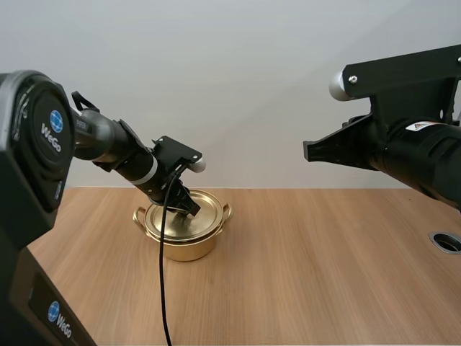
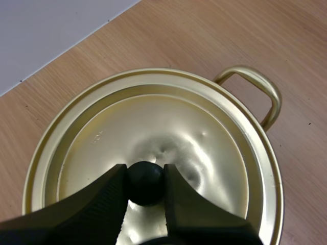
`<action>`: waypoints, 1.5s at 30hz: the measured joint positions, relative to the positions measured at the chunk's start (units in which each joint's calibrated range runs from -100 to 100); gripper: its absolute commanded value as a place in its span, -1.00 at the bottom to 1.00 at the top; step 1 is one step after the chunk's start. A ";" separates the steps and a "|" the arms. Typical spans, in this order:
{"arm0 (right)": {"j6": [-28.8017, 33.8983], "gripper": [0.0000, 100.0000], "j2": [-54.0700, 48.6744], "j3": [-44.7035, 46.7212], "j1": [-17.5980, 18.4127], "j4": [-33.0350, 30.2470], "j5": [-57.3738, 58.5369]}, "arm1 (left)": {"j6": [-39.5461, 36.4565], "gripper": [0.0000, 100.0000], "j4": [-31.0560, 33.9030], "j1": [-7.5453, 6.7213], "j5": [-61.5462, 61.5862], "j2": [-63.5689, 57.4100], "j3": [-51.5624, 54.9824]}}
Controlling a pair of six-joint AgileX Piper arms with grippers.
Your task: Open the pot, put the car inside, and close it
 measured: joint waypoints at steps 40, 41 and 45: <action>-14.93 -1.00 12.04 0.11 1.88 4.67 -8.14 | -1.42 0.94 -25.09 3.04 12.98 -42.84 -0.12; -16.16 -1.00 12.78 0.11 1.88 6.50 -8.44 | -2.98 0.94 -24.51 3.44 11.01 -44.94 -0.12; -22.39 -1.00 14.47 0.11 1.88 13.20 -7.10 | -9.23 0.94 -19.44 3.07 0.75 -52.76 -0.12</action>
